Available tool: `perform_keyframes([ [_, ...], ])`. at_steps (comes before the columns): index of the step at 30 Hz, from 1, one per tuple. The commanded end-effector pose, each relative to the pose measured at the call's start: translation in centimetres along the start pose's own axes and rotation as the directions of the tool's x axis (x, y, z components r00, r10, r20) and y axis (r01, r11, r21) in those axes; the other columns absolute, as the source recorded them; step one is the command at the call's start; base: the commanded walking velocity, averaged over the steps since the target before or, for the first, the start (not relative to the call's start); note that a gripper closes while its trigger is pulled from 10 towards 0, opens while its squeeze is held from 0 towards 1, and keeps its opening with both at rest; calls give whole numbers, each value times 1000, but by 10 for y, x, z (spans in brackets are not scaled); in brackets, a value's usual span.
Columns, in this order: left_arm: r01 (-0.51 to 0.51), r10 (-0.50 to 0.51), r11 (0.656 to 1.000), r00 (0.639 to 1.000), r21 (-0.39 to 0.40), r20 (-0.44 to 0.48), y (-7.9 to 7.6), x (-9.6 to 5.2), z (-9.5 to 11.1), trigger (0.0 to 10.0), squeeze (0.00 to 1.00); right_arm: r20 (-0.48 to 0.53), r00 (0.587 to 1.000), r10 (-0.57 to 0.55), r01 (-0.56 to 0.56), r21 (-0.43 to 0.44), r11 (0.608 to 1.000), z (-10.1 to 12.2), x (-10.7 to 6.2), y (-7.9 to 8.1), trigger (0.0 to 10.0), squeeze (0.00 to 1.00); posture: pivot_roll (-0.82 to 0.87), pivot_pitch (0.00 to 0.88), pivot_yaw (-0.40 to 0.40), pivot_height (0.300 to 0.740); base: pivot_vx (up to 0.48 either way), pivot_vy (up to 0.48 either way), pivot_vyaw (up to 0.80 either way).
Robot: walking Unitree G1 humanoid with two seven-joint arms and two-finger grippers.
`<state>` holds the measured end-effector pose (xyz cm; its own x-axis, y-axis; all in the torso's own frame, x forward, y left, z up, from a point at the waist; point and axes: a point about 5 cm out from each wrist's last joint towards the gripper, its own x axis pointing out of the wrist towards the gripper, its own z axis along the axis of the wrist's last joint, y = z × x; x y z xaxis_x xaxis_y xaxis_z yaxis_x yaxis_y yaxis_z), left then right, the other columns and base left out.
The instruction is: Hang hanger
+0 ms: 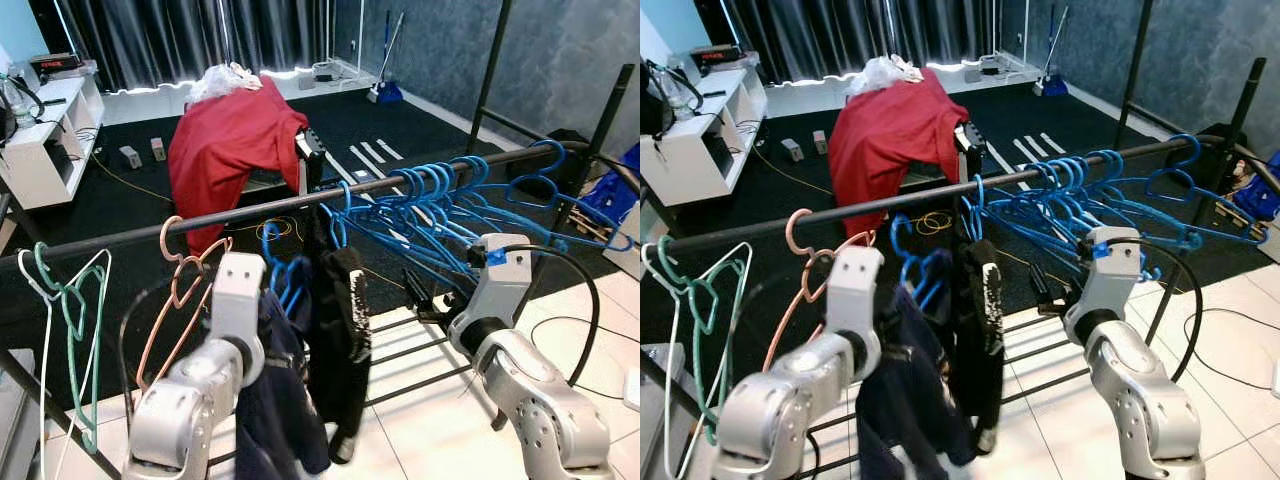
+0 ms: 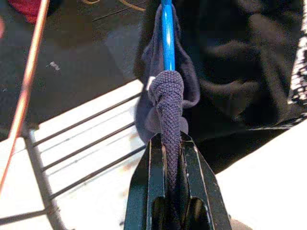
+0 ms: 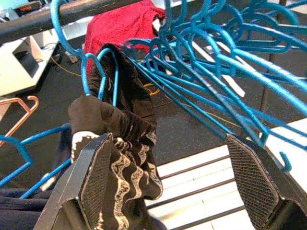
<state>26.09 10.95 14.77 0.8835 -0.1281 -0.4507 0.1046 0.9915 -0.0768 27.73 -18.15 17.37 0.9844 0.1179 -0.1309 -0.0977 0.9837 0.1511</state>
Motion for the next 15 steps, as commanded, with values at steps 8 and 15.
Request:
perform_keyframes([
  [8,-129,129,992,978,-12,165,17,0,18,10000,0,-13,1000,-1,1,4,1000,-1,-1,1,10000,0,-148,3,36,740,0,0,0],
  [15,-120,119,992,907,-24,404,17,-17,62,10000,0,-14,1000,0,0,7,1000,0,-1,1,10000,0,-143,8,33,740,0,0,0],
])
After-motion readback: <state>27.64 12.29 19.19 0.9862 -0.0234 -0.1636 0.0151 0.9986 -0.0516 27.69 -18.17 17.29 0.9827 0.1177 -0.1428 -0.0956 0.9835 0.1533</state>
